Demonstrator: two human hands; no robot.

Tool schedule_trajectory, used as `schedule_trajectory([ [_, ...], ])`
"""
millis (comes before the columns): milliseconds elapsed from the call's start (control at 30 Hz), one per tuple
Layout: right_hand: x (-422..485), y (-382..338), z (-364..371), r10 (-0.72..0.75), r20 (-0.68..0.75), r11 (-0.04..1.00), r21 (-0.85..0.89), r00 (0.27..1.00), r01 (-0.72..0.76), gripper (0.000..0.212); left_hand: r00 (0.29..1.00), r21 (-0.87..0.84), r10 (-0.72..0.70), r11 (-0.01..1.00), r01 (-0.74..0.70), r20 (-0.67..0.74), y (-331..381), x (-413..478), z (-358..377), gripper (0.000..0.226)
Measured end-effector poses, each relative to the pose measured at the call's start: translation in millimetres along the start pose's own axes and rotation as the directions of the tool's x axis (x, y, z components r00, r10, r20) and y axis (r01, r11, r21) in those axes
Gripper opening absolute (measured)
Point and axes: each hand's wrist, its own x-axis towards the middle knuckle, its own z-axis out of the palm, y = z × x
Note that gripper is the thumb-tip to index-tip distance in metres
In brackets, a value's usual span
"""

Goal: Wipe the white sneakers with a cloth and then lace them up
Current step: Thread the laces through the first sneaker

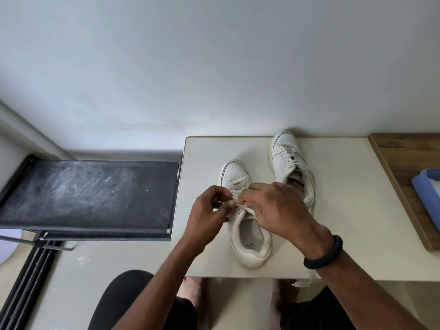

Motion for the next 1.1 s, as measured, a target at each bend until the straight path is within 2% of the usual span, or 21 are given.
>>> schedule_trajectory([
  [100, 3.1, -0.3, -1.5, 0.006, 0.022, 1.0, 0.014, 1.0, -0.006, 0.009, 0.997, -0.105, -0.062, 0.992, 0.068, 0.053, -0.9, -0.6, -1.3, 0.01],
  [233, 2.2, -2.3, 8.5, 0.055, 0.032, 0.998, -0.007, 0.998, -0.054, 0.016, 0.998, -0.098, -0.037, 0.994, 0.042, 0.057, -1.4, -0.5, -0.5, 0.011],
  [400, 0.4, -0.9, 20.0, 0.11, 0.018, 0.993, 0.028, 0.994, -0.111, 0.017, 0.995, 0.089, 0.09, 0.992, -0.094, 0.048, -1.6, 5.2, -0.7, 0.02],
  [567, -1.2, 0.9, 29.0, 0.116, -0.01, 0.992, 0.06, 0.993, -0.115, 0.018, 0.965, 0.304, 0.236, 0.916, -0.26, 0.115, 5.3, 10.4, -6.2, 0.028],
  [767, -8.0, -3.0, 29.6, 0.104, -0.044, 0.986, 0.132, 0.994, -0.097, 0.009, 0.973, 0.119, 0.111, 0.983, -0.137, 0.202, 8.3, 10.1, -12.3, 0.022],
  [867, -7.6, -1.2, 32.7, 0.114, -0.048, 0.984, 0.146, 0.992, -0.106, 0.012, 0.98, 0.21, 0.135, 0.964, -0.163, 0.144, 6.7, 7.3, -6.6, 0.027],
  [967, -7.3, 0.7, 36.4, 0.146, -0.054, 0.973, 0.189, 0.988, -0.133, 0.008, 0.968, 0.367, 0.243, 0.897, -0.246, 0.056, 6.2, 1.7, 0.6, 0.031],
  [1100, -7.2, 0.9, 32.8, 0.24, -0.07, 0.918, 0.341, 0.968, -0.203, 0.013, 0.962, 0.391, 0.271, 0.888, -0.243, -0.018, 8.8, -2.6, 2.0, 0.03],
])
